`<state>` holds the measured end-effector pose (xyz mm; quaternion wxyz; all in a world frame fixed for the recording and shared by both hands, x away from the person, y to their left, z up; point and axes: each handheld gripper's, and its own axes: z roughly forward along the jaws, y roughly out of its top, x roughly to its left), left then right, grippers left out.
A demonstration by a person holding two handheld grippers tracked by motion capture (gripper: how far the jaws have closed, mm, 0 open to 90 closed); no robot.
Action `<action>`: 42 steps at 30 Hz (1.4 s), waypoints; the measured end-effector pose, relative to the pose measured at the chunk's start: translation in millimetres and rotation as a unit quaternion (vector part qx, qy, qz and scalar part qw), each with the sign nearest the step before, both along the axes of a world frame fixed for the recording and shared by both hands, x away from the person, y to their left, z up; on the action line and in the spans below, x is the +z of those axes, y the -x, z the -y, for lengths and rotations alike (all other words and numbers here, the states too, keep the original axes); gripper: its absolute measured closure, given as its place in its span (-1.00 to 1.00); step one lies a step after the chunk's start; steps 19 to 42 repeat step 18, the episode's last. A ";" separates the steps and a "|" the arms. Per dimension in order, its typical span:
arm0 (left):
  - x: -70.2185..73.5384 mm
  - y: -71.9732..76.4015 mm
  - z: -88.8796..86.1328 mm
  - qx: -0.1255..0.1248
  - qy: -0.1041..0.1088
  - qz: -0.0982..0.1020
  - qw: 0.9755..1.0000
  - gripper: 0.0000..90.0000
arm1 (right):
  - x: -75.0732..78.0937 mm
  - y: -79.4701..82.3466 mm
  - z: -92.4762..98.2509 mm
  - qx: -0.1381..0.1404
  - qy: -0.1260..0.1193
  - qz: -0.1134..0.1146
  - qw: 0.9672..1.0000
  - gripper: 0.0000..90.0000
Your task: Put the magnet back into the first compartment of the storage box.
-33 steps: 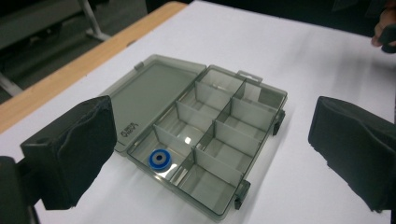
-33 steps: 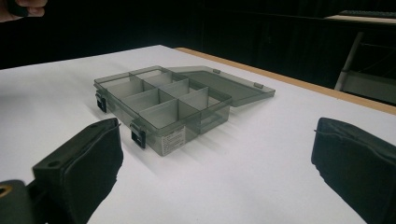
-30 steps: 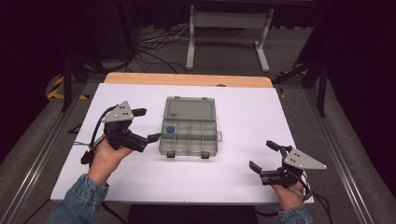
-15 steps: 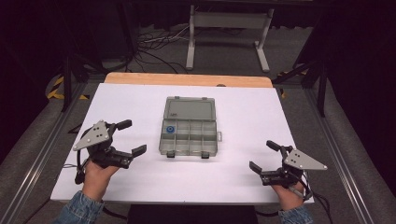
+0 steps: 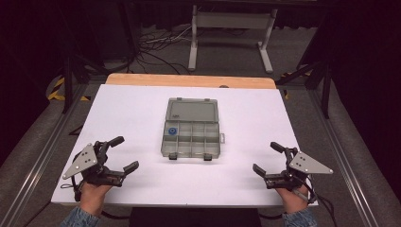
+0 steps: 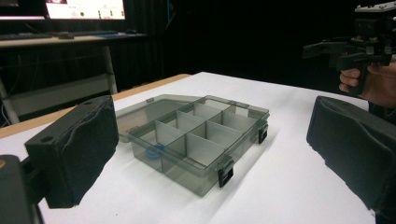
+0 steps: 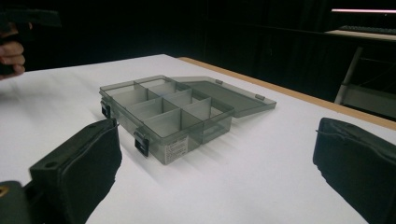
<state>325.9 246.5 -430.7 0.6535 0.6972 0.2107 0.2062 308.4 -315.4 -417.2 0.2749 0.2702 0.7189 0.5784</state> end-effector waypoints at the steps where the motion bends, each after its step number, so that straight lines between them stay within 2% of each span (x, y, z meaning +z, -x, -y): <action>1: -3.9 0.5 -0.6 -0.002 0.000 -0.002 1.000 -0.93 | 0.1 -0.2 0.9 0.002 -0.003 0.002 1.000 -0.97; 4: -13.3 1.5 0.8 0.001 -0.012 -0.002 1.000 -0.93 | -0.7 -0.6 1.3 0.000 -0.002 0.003 1.000 -0.97; 6: -16.6 1.1 2.1 0.000 -0.012 -0.003 1.000 -0.93 | -1.2 -0.9 1.3 0.000 -0.002 0.002 1.000 -0.97; 7: -20.7 -0.8 3.3 -0.005 -0.014 -0.014 1.000 -0.93 | -1.8 -1.4 1.2 -0.001 -0.001 0.002 1.000 -0.97; 8: -22.6 -1.8 4.2 -0.006 -0.011 -0.023 1.000 -0.94 | -2.7 -2.1 0.5 0.001 -0.003 0.001 1.000 -0.97; 11: -24.7 -5.7 2.3 -0.002 -0.004 -0.033 0.999 -0.96 | -4.1 -2.6 -0.3 0.000 0.000 0.000 1.000 -0.97; 15: -26.5 -8.7 -1.8 0.008 0.021 -0.045 0.999 -0.96 | -4.9 -2.3 -0.1 -0.002 0.003 -0.001 1.000 -0.97; 18: -26.4 -8.8 -2.0 0.010 0.018 -0.039 0.999 -0.96 | -4.9 -1.8 -0.1 -0.003 0.003 0.000 1.000 -0.97; 42: -26.4 -8.8 -2.0 0.010 0.018 -0.039 0.999 -0.96 | -4.9 -1.8 -0.1 -0.003 0.003 0.000 1.000 -0.97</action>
